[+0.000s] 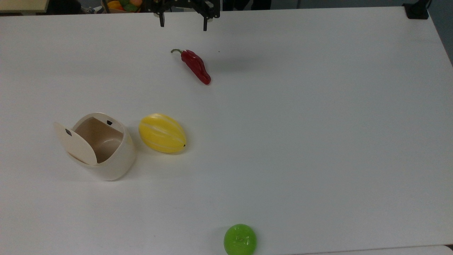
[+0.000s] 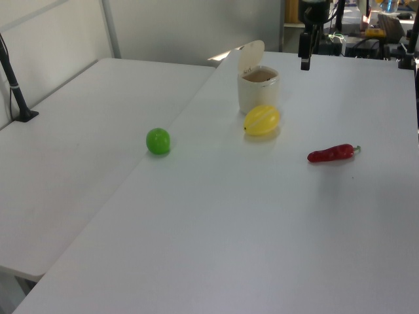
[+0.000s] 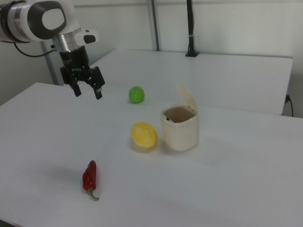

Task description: Close garbage bin

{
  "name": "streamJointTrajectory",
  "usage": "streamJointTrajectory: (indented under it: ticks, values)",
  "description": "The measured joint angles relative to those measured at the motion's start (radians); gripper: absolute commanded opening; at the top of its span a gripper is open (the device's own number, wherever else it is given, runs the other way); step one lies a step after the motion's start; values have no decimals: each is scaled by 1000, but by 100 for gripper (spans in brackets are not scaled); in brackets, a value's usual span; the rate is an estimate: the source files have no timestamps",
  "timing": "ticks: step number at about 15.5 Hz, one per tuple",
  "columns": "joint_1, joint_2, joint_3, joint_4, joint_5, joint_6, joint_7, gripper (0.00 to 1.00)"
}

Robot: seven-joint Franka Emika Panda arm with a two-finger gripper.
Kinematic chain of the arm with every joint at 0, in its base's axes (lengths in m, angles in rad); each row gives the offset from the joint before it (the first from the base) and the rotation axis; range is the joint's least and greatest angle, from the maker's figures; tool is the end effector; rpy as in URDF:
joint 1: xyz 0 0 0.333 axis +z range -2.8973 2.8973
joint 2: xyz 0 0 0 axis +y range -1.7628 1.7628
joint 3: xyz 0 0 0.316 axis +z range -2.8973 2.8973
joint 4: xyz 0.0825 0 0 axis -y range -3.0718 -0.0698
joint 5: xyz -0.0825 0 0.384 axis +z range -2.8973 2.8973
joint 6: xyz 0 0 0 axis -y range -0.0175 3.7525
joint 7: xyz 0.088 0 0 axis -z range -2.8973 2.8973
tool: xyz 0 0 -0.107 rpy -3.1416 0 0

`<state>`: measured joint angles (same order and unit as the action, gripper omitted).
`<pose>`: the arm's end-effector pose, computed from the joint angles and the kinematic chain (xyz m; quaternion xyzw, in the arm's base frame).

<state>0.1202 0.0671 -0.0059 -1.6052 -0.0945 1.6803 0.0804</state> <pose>0.5800 0.0575 0.5801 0.9986 0.0219 0.0086 0.0466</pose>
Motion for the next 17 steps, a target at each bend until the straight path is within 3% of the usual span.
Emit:
streamJointTrajectory:
  ticks: [8, 14, 15, 17]
  values:
    - [0, 4, 1, -3, 0, 0, 0, 100]
    - [-1, 5, 1, -3, 58, 0, 0, 97]
    - [-1, 5, 1, -3, 58, 0, 0, 86]
    - [-1, 5, 1, -3, 58, 0, 0, 43]
